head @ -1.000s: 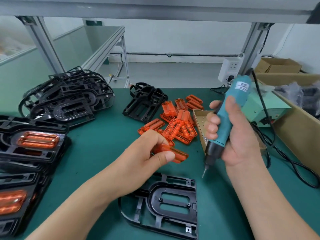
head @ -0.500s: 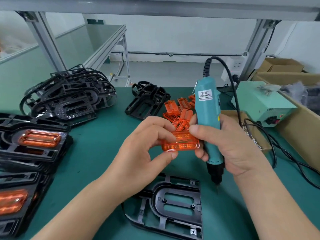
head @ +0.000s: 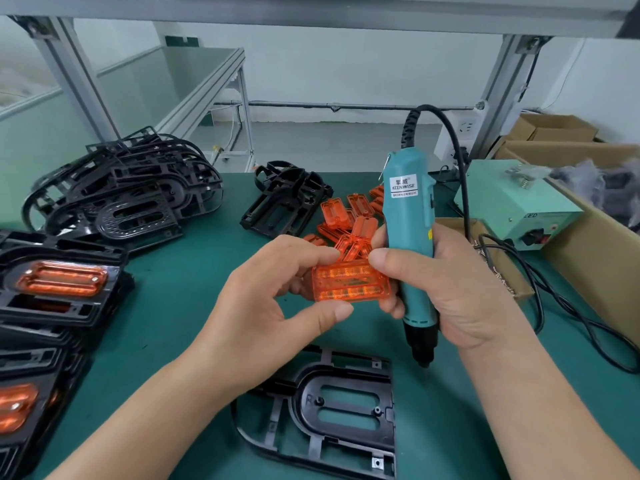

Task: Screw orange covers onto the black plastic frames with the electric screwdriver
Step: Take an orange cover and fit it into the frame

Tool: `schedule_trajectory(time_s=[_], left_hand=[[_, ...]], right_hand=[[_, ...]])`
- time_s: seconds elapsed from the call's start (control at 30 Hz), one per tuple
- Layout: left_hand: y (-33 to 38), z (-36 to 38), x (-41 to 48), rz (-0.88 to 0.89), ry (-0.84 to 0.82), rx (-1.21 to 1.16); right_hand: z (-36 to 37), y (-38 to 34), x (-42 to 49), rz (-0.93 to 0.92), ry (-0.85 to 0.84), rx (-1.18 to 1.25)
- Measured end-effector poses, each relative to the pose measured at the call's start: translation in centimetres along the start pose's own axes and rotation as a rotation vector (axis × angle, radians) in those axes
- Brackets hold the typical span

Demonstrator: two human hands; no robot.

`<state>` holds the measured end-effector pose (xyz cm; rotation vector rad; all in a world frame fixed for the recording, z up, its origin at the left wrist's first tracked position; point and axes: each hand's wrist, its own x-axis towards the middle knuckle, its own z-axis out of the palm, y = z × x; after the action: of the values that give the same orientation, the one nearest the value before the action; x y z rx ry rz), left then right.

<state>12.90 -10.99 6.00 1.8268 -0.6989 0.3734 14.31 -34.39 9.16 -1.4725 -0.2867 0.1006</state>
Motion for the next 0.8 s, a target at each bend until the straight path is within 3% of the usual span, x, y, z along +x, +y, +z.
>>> schedule_trajectory(time_s=[0.8], left_hand=[[0.07, -0.19, 0.04, -0.062, 0.015, -0.032]], right_hand=[[0.06, -0.32, -0.07, 0.020, 0.005, 0.095]])
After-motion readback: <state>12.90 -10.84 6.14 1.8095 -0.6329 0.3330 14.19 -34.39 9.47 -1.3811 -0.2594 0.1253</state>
